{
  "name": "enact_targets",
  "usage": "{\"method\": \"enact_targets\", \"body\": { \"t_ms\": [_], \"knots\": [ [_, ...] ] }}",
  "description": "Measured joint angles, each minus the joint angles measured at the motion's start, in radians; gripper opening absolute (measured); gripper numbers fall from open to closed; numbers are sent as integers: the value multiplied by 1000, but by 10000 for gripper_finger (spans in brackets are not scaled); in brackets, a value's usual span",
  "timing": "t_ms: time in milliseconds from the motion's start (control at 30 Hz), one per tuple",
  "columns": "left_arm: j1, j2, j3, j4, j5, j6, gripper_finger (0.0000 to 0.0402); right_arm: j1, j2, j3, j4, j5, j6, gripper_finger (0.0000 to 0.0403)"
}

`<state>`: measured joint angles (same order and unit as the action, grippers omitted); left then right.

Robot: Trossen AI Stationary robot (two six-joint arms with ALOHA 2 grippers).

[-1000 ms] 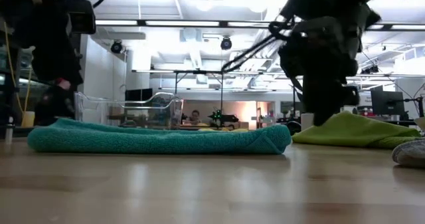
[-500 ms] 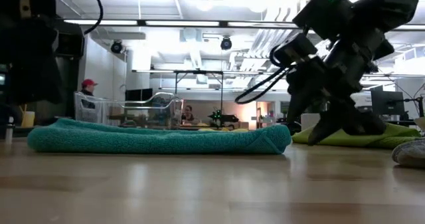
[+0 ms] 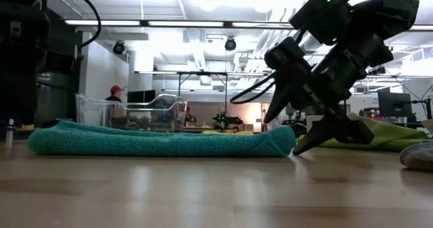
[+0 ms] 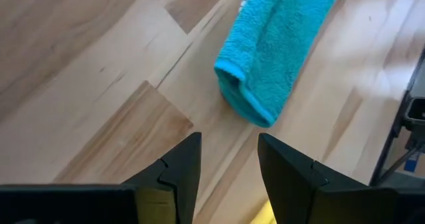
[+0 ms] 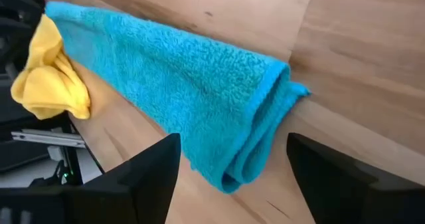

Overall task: Fold microfiber towels
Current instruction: Fold the blue towel

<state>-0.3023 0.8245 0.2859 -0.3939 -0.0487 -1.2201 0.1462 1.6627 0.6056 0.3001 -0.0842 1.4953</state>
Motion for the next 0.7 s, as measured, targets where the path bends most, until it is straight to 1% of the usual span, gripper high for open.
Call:
{"method": "enact_targets", "body": {
  "t_ms": [167, 367, 600, 700],
  "knots": [
    [0, 0, 0, -21, -4, 0, 140, -1, 2, -1, 4, 37, 41, 273],
    [0, 0, 0, -40, -5, -1, 140, -1, 50, 7, 24, 14, 90, 273],
    [0, 10, 0, -36, 4, -50, 140, -1, 113, 83, 18, 0, 93, 273],
    [0, 23, 0, -33, 17, -52, 140, -1, 121, 96, 13, 5, 94, 263]
  ]
}}
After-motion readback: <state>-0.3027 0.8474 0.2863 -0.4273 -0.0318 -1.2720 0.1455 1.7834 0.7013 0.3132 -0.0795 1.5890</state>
